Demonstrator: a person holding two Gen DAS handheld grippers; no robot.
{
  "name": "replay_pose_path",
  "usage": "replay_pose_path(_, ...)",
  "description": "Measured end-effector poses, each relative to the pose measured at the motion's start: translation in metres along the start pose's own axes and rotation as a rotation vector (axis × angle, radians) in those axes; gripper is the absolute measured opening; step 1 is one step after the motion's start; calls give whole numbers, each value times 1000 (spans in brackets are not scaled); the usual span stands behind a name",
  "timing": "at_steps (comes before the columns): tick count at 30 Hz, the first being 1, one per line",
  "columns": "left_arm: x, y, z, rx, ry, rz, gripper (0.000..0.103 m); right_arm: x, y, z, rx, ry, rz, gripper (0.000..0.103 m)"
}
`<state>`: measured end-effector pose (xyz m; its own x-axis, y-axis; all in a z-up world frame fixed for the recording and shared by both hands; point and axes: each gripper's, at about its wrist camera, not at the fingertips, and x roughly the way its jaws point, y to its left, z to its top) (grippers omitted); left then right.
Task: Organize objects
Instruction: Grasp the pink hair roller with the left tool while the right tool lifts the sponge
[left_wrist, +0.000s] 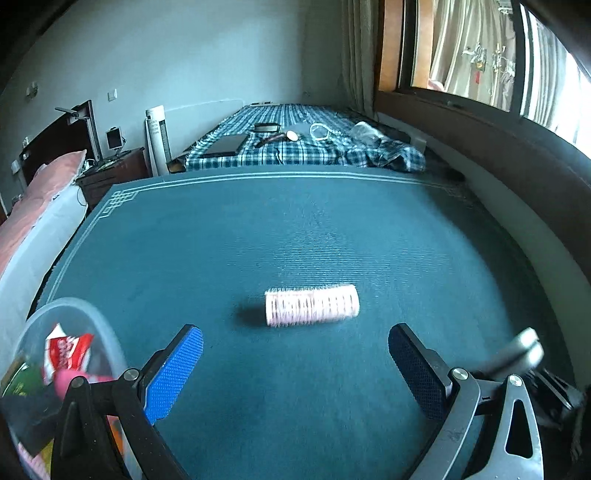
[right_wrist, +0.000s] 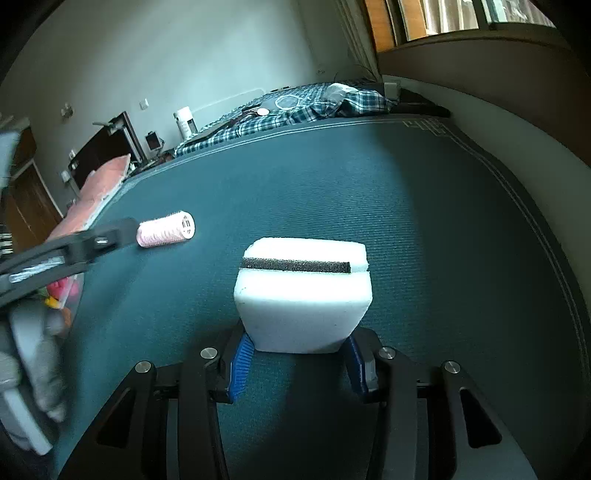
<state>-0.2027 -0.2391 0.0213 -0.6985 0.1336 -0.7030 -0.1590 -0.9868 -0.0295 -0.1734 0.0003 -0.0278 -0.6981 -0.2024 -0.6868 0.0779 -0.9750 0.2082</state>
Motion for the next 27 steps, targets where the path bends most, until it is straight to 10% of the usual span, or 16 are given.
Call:
replay_pose_path(13, 49, -11, 11, -3, 47, 35, 101, 0, -2, 0, 6, -3, 8, 45)
replay_pose_path(18, 58, -4, 9, -22, 80, 22, 78, -2, -1, -1, 8, -5, 11, 45)
replay_pose_path(27, 46, -7, 2, -6, 48, 44, 75, -4, -2, 0, 32, -29, 22, 55)
